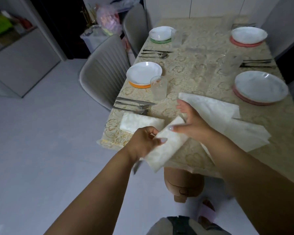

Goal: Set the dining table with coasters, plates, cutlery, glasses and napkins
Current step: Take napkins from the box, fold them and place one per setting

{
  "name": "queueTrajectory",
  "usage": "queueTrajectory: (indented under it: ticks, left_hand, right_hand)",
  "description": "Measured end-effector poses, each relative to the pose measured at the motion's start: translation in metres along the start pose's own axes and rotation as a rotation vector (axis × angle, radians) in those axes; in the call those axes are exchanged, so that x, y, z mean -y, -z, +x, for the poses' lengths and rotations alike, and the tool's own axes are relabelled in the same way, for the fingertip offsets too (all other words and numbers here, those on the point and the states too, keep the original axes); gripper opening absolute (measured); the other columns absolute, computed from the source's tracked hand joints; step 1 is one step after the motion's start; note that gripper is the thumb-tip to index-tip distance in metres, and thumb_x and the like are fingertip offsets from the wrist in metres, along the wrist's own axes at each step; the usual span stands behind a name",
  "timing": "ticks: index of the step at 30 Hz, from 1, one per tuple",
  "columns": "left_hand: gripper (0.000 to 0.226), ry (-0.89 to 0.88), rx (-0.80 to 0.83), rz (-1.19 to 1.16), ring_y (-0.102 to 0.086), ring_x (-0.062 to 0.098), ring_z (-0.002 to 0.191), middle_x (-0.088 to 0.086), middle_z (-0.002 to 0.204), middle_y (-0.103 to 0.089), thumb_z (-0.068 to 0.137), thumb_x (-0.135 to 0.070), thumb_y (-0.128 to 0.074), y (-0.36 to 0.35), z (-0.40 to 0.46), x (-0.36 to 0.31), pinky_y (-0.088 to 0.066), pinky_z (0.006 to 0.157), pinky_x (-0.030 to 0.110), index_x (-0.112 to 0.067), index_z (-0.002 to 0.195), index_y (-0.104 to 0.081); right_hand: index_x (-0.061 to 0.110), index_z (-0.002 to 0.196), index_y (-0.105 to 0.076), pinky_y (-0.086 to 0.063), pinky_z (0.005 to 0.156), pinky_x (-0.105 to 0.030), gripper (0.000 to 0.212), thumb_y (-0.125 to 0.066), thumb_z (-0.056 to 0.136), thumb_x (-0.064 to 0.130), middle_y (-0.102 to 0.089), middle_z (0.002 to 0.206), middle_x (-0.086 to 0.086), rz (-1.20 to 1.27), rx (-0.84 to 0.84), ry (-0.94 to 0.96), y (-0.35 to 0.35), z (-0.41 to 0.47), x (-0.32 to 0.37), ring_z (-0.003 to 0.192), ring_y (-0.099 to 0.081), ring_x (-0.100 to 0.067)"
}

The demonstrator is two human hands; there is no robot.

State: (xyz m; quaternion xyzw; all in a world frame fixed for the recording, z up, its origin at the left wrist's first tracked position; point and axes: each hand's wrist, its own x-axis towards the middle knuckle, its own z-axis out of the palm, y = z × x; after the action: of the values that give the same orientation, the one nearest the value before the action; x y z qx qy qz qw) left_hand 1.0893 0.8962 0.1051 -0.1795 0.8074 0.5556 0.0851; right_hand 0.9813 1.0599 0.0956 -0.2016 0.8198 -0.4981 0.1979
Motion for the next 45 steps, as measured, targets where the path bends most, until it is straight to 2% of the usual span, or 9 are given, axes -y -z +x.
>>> queueTrajectory:
  ticks: [3,6,9,13,20,26,33,39,45]
  left_hand:
    - [0.017,-0.084,0.107,0.199,-0.042,-0.003,0.048,-0.011,0.06,-0.052,0.081,-0.022,-0.077,0.028,-0.007,0.003,-0.031,0.047,0.008,-0.011,0.08,-0.064]
    - [0.019,-0.118,0.157,0.341,-0.043,0.003,0.057,-0.005,0.069,-0.056,0.081,-0.026,-0.076,0.05,-0.006,0.004,-0.032,0.051,0.01,-0.01,0.087,-0.069]
    - [0.02,-0.121,0.137,0.438,-0.051,0.007,0.067,0.0,0.079,-0.065,0.082,-0.031,-0.074,0.066,0.001,0.005,-0.039,0.062,0.018,-0.014,0.09,-0.071]
    - [0.024,-0.014,-0.127,0.356,-0.059,0.015,0.085,-0.001,0.091,-0.067,0.079,-0.036,-0.077,0.091,0.022,0.013,-0.05,0.079,0.032,-0.016,0.092,-0.07]
    - [0.02,0.086,-0.387,0.078,-0.064,0.028,0.09,0.005,0.094,-0.067,0.077,-0.027,-0.079,0.103,0.074,0.031,-0.056,0.082,0.045,-0.022,0.087,-0.063]
    - [0.024,0.121,-0.383,0.288,-0.057,0.017,0.087,-0.003,0.093,-0.063,0.083,-0.03,-0.073,0.098,0.115,0.046,-0.046,0.075,0.027,-0.017,0.1,-0.063]
    - [0.03,0.114,-0.371,0.426,-0.055,0.018,0.091,0.0,0.099,-0.057,0.084,-0.027,-0.071,0.095,0.136,0.071,-0.04,0.074,0.025,-0.014,0.109,-0.061]
    - [0.043,0.207,-0.409,0.333,-0.056,0.019,0.093,0.004,0.106,-0.059,0.082,-0.041,-0.071,0.085,0.133,0.096,-0.045,0.076,0.028,-0.015,0.114,-0.058]
    - [0.045,0.286,-0.445,0.164,-0.057,0.014,0.089,-0.003,0.099,-0.061,0.08,-0.046,-0.072,0.085,0.125,0.094,-0.044,0.073,0.026,-0.016,0.112,-0.058]
  right_hand:
    - [0.041,0.123,-0.057,-0.04,0.097,-0.02,0.055,-0.077,0.072,0.044,-0.061,0.117,0.018,-0.491,0.329,0.151,-0.011,-0.001,0.022,0.109,-0.053,-0.001]
    - [0.04,0.084,-0.063,-0.037,0.072,-0.017,0.01,-0.067,0.08,0.049,-0.063,0.084,0.019,-0.708,0.41,0.214,-0.028,0.006,0.041,0.081,-0.056,0.001]
    - [0.041,0.066,-0.049,-0.036,0.063,-0.021,0.024,-0.063,0.085,0.045,-0.055,0.073,0.015,-0.702,0.427,0.197,-0.041,0.017,0.044,0.071,-0.05,-0.001]
    - [0.036,0.071,-0.051,-0.043,0.067,-0.031,0.02,-0.063,0.087,0.04,-0.058,0.078,0.009,-0.552,0.321,0.12,-0.045,0.038,0.032,0.076,-0.056,-0.014]
    - [0.023,0.102,-0.054,-0.039,0.066,-0.028,0.019,-0.052,0.094,0.04,-0.059,0.092,0.002,-0.559,0.216,0.061,-0.057,0.077,0.021,0.085,-0.054,-0.016]
    - [0.021,0.102,-0.057,-0.039,0.071,-0.03,0.03,-0.047,0.094,0.049,-0.052,0.089,0.001,-0.853,0.282,0.04,-0.067,0.111,0.008,0.093,-0.055,-0.02]
    - [0.006,0.134,-0.036,-0.042,0.085,-0.032,0.078,-0.068,0.079,0.051,-0.049,0.13,-0.012,-0.761,0.479,-0.167,-0.08,0.143,-0.002,0.113,-0.051,-0.027]
    - [0.007,0.11,-0.061,-0.045,0.072,-0.029,0.065,-0.071,0.072,0.058,-0.065,0.108,-0.006,-0.779,0.608,-0.183,-0.095,0.15,0.001,0.093,-0.062,-0.02]
    - [0.013,0.124,-0.051,-0.04,0.076,-0.027,0.068,-0.076,0.071,0.047,-0.058,0.121,-0.003,-0.542,0.541,-0.289,-0.104,0.145,0.0,0.108,-0.057,-0.022]
